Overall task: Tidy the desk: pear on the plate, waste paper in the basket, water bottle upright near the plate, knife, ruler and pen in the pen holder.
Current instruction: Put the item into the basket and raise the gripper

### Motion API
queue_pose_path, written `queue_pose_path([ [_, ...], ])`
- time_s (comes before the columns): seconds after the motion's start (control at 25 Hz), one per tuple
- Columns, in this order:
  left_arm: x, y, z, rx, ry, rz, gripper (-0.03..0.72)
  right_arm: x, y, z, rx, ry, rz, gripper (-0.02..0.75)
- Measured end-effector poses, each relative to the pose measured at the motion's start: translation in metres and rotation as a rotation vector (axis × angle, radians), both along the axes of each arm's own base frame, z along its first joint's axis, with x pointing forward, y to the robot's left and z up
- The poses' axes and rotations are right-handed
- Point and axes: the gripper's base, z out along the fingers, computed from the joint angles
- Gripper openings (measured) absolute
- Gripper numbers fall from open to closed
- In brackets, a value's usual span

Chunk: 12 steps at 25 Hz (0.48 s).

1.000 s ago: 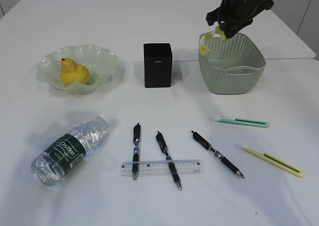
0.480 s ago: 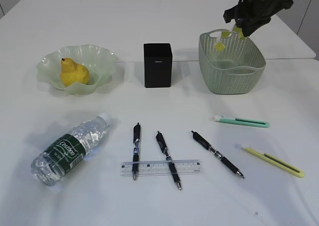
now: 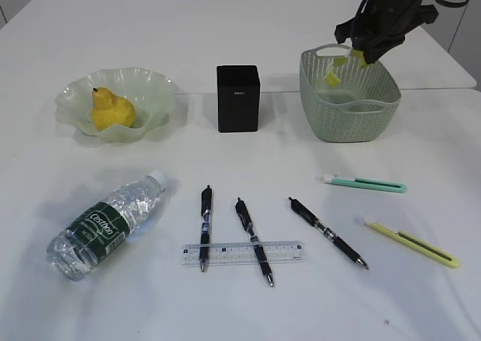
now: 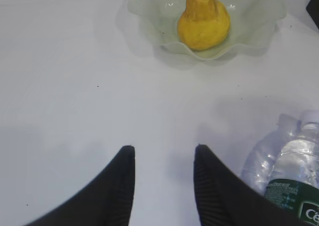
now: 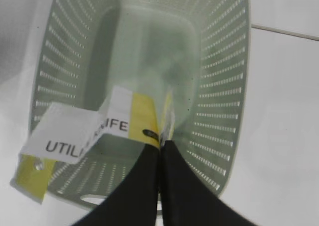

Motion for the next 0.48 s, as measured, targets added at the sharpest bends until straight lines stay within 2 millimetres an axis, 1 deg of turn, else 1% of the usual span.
queue_pose_path([
  [0.48,0.0000,0.0000,0.0000,-0.001,0.000,0.001,0.276,0.0000,-0.0001,0.0000,0.004,-0.001,-0.012,-0.013],
])
